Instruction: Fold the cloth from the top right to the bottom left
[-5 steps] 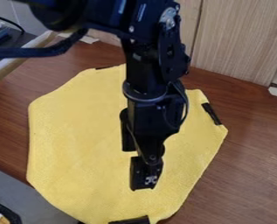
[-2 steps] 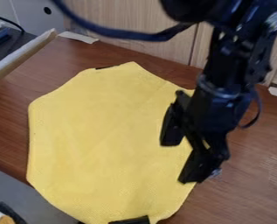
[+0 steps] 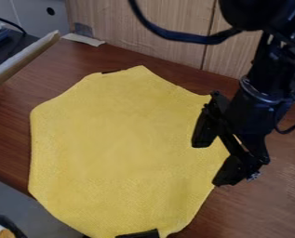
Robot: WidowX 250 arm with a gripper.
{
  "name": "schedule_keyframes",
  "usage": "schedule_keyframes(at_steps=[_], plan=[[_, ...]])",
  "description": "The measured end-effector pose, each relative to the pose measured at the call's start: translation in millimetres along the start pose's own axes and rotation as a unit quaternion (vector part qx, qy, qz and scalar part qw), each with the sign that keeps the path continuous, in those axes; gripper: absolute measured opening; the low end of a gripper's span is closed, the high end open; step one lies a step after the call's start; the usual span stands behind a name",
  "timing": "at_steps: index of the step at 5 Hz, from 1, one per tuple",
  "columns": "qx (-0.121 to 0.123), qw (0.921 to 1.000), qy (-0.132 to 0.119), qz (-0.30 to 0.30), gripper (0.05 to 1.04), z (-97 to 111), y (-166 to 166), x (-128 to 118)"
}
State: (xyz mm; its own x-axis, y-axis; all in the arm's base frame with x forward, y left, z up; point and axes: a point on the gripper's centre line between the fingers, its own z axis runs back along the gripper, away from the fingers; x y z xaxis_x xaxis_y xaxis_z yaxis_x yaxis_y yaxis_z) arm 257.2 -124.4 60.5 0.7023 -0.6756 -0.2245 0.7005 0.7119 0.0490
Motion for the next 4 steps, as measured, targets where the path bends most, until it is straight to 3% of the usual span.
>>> schedule_keyframes(at_steps=[1, 3, 4], plan=[[-0.015, 0.9995, -0.002, 0.027, 1.001, -7, 13, 18], [-0.048, 0.9958, -0.036, 0.07, 1.001, -13, 33, 45], [-0.046, 0.9953, -0.048, 0.071, 1.001, -25, 37, 56]])
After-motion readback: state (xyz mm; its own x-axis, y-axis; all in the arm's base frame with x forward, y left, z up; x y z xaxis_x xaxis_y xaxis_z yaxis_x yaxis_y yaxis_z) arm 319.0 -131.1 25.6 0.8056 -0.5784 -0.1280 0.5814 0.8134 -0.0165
